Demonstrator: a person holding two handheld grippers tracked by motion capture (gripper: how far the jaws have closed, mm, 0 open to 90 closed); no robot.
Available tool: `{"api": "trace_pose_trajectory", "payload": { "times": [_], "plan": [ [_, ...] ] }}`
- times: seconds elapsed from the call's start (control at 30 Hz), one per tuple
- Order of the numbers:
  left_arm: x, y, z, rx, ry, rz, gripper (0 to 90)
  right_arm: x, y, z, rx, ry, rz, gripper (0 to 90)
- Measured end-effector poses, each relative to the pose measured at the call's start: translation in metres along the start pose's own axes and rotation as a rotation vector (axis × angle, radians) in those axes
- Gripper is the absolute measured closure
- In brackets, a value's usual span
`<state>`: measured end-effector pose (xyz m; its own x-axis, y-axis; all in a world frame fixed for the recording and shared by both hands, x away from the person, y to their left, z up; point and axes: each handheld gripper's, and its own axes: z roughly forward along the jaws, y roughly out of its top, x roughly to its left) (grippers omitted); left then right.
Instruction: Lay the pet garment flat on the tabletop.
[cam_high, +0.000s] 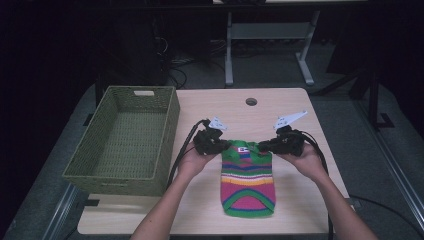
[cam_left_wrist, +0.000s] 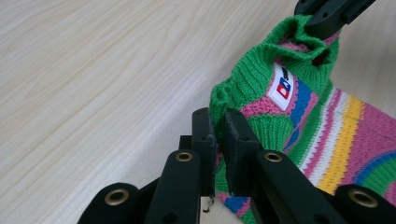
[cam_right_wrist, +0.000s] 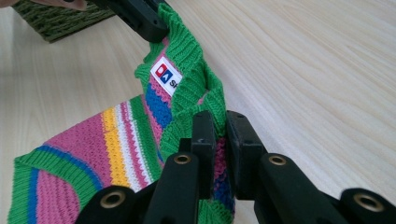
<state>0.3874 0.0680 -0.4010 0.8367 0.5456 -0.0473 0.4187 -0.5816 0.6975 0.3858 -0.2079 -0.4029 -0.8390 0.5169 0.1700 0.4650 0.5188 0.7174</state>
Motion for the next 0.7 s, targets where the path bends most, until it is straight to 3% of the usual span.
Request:
{"api": "trace_pose_trajectory", "payload": {
  "times": [0.7],
  "plan": [
    [0.009,0.001,0.017,-0.018,0.032,-0.049,83.3,-0.014,-0.003,0.010,0.002,-0.038,0.045,81.9]
  ]
}}
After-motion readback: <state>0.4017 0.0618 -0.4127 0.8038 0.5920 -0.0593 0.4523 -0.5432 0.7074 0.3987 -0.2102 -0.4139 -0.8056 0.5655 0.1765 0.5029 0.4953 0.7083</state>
